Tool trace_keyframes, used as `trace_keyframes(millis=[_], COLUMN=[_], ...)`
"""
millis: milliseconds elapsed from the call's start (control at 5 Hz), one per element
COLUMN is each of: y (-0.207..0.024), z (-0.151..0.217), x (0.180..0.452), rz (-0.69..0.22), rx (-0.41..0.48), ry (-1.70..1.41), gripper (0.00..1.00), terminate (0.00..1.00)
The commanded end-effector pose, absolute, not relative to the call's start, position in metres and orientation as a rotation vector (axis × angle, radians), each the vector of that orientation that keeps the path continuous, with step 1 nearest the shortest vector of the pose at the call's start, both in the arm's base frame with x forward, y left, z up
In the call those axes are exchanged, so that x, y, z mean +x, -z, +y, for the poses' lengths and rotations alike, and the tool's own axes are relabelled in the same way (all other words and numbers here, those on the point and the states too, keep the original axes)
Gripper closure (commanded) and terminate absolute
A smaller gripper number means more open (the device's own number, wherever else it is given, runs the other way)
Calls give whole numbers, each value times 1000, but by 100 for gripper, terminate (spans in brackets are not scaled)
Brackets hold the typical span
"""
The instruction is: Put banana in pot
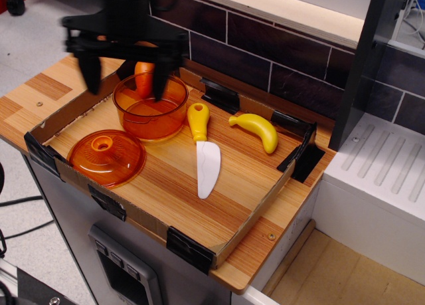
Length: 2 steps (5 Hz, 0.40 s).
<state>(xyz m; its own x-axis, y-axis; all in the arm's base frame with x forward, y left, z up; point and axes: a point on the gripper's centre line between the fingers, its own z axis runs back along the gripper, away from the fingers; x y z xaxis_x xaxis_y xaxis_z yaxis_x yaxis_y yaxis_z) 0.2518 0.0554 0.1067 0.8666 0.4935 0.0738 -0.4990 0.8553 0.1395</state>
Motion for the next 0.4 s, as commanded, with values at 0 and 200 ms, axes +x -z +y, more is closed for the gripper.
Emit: trace_keyframes(millis=[0, 200], y=[-110, -104], z=[5, -13], x=[283, 295], rz=[-73, -137], rx=[88, 2], ry=[-679, -815], gripper=[0, 0], terminate=[0, 0])
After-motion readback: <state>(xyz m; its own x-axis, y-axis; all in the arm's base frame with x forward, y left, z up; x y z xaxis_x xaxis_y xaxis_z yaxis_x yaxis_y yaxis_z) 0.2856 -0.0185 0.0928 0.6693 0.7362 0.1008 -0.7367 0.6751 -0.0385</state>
